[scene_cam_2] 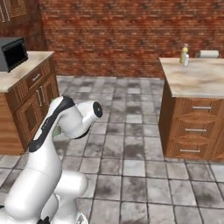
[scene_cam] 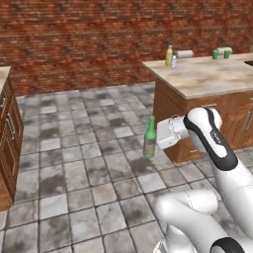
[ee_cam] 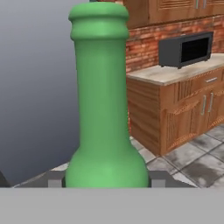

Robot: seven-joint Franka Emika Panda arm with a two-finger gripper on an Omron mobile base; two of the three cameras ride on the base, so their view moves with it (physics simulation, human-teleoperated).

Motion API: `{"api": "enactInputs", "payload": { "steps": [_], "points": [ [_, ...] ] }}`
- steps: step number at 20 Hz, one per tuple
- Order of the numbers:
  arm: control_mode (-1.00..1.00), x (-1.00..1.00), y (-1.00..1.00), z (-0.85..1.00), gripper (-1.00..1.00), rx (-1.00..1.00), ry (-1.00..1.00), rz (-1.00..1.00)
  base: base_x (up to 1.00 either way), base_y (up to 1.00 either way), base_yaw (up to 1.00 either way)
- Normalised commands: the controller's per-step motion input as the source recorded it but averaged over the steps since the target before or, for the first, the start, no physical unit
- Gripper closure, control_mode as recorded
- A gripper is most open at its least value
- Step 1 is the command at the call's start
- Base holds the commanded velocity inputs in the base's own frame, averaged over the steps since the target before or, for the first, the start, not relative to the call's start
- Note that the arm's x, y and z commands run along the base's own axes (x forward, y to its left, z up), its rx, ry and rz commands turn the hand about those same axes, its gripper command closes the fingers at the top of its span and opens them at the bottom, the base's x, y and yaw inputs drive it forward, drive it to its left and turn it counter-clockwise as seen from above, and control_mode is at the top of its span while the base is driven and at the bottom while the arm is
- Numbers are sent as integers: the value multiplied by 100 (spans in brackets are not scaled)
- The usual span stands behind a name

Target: Place the drinks on the dining counter in a tight cluster.

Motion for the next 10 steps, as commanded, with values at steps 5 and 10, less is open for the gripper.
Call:
{"api": "enactInputs", "payload": {
  "steps": [5, 10],
  "points": [
    [100, 0, 0, 0, 100, 0, 0, 0, 100, -16, -14],
    [100, 0, 0, 0, 100, 0, 0, 0, 100, 0, -17]
  ]
}}
